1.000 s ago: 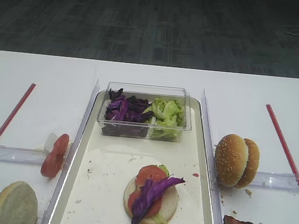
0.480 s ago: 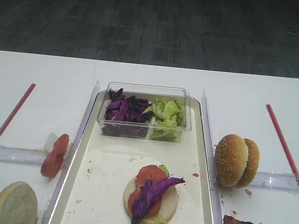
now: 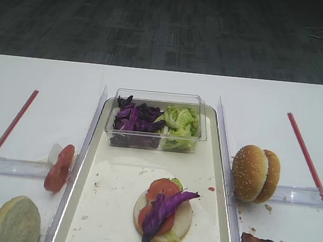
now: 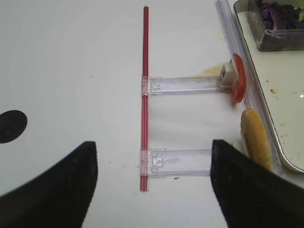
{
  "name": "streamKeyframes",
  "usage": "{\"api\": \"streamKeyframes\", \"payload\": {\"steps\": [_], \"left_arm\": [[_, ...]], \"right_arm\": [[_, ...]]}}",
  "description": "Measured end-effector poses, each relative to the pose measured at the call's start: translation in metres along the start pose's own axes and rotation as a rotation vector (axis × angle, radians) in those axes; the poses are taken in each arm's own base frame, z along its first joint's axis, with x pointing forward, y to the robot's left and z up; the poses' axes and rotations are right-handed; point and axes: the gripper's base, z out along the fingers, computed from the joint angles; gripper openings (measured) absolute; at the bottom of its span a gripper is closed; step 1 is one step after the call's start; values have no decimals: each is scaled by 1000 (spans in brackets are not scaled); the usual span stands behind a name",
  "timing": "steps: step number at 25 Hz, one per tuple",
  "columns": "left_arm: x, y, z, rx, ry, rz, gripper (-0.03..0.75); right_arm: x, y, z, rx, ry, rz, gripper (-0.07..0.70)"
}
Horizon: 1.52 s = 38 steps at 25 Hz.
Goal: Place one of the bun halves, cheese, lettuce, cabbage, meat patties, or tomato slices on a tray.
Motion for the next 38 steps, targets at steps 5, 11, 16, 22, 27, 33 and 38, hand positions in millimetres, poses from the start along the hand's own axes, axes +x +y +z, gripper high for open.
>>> {"api": "streamKeyframes", "payload": {"steps": [5, 11, 16, 22, 27, 33, 38], "left_arm": [[0, 0, 0, 0, 0, 0, 475], [0, 0, 0, 0, 0, -1, 475], [0, 0, 0, 0, 0, -1, 475], [0, 0, 0, 0, 0, -1, 475], [0, 0, 0, 0, 0, -1, 475], [0, 0, 0, 0, 0, -1, 475], [0, 0, 0, 0, 0, -1, 475]], "right_arm": [[0, 0, 0, 0, 0, 0, 692], [0, 0, 0, 0, 0, 0, 692], [0, 0, 0, 0, 0, 0, 692], [0, 0, 0, 0, 0, -4, 692], [0, 0, 0, 0, 0, -4, 692], [0, 0, 0, 0, 0, -4, 692], [0, 0, 0, 0, 0, -4, 692]]}}
